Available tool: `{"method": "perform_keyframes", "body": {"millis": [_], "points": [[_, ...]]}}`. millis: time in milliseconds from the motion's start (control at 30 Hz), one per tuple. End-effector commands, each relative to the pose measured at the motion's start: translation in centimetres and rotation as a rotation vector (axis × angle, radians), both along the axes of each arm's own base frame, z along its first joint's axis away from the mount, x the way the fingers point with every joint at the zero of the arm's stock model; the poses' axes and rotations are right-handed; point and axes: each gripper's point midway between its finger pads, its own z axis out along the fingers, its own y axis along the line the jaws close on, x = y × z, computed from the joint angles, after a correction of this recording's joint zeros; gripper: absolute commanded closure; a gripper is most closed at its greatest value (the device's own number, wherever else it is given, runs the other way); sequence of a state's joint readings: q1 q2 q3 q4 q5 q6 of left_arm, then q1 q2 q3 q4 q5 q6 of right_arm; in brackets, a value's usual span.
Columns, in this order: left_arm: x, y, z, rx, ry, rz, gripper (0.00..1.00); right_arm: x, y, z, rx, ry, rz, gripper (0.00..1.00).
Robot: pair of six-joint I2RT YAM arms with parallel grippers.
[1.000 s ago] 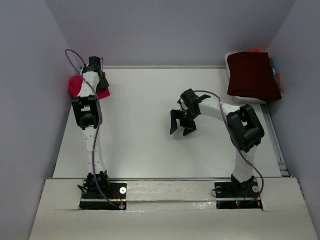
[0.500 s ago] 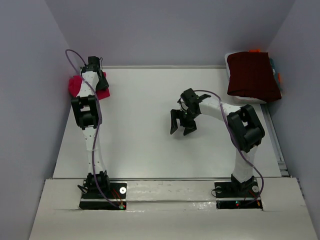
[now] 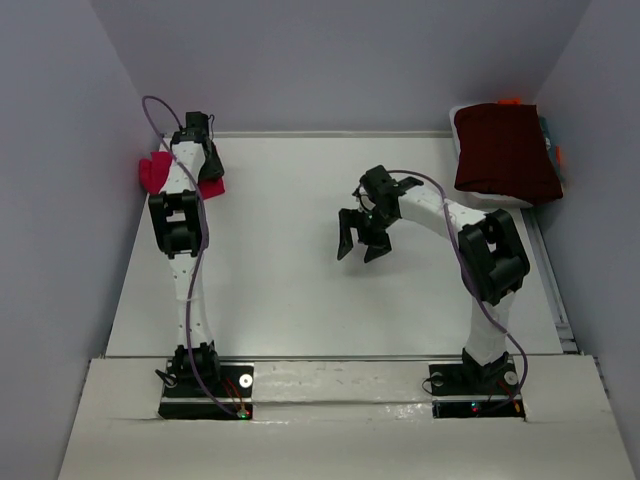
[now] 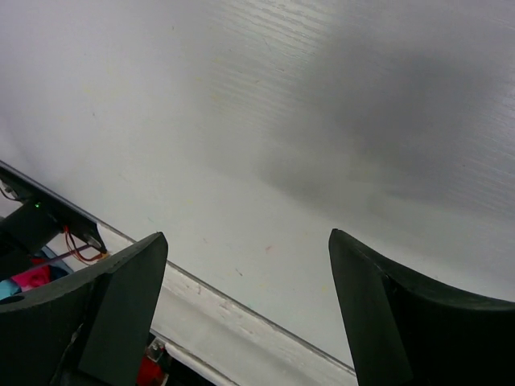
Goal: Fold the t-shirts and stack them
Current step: Smooth out wrinkles on the folded tshirt
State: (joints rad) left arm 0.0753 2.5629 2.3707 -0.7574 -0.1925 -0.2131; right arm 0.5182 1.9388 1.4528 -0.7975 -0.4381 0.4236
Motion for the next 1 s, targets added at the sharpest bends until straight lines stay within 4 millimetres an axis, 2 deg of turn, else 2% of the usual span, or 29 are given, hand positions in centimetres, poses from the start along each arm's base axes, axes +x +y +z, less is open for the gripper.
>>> {"method": "perform_keyframes", "body": {"millis": [0, 133, 233, 267, 400, 433, 467, 500, 567, 600, 633, 733, 833, 867, 900, 933, 967], "points": [[-3.7, -2.0, -5.3, -0.032, 0.206, -0.049, 0.27, 0.7, 0.6, 2.5, 0.026, -0.017, -0.008, 0.13], [-3.2, -1.8, -4.3, -0.021, 0.177, -0.039, 0.24, 1.1, 0.4, 3.0, 0.017, -0.049, -0.016, 0.13], [-2.6, -1.2, -2.4, 0.009, 0.131, -0.015, 0.21, 1.6, 0.2, 3.6, 0.011, -0.09, -0.028, 0.12], [-2.1, -0.8, -0.4, 0.032, 0.084, -0.001, 0.19, 1.9, 0.1, 3.8, 0.009, -0.111, -0.033, 0.11], [-1.4, -0.1, 4.5, 0.065, -0.026, 0.046, 0.17, 2.5, 0.2, 4.5, 0.017, -0.151, -0.042, 0.11], [-1.1, -0.5, 7.9, 0.07, -0.097, 0.043, 0.17, 2.8, 0.2, 5.2, 0.019, -0.175, -0.048, 0.11], [-0.9, -1.0, 9.5, 0.068, -0.142, 0.044, 0.16, 3.2, 0.2, 5.7, 0.024, -0.199, -0.054, 0.11], [-0.8, -2.0, 12.8, 0.056, -0.211, 0.031, 0.16, 3.5, 0.0, 6.4, 0.018, -0.231, -0.062, 0.11], [-0.6, -3.9, 15.7, 0.026, -0.282, -0.01, 0.14, 4.2, -0.2, 7.6, 0.015, -0.281, -0.068, 0.1], [-0.9, -4.9, 17.7, 0.019, -0.321, -0.028, 0.14, 4.6, -0.2, 8.3, 0.018, -0.312, -0.071, 0.06], [-1.0, -5.9, 18.6, 0.019, -0.336, -0.05, 0.12, 5.0, -0.4, 8.8, 0.01, -0.339, -0.08, 0.04], [-2.1, -11.2, 19.8, 0.011, -0.341, -0.16, 0.1, 5.6, -0.5, 10.7, 0.026, -0.399, -0.091, 0.0], [-3.9, -14.6, 19.5, -0.026, -0.325, -0.235, 0.1, 5.3, -0.4, 10.9, 0.032, -0.384, -0.107, 0.0], [-5.2, -16.7, 17.5, -0.051, -0.278, -0.282, 0.1, 5.3, -0.4, 11.2, 0.045, -0.393, -0.113, 0.0], [-6.2, -17.8, 17.8, -0.074, -0.279, -0.308, 0.1, 5.1, -0.4, 11.1, 0.048, -0.392, -0.122, 0.0], [-7.0, -18.9, 17.2, -0.098, -0.266, -0.324, 0.11, 4.7, -0.7, 10.4, 0.039, -0.376, -0.13, 0.0], [-8.3, -19.9, 15.1, -0.105, -0.225, -0.345, 0.11, 4.8, -0.7, 10.3, 0.045, -0.382, -0.147, 0.0]]}}
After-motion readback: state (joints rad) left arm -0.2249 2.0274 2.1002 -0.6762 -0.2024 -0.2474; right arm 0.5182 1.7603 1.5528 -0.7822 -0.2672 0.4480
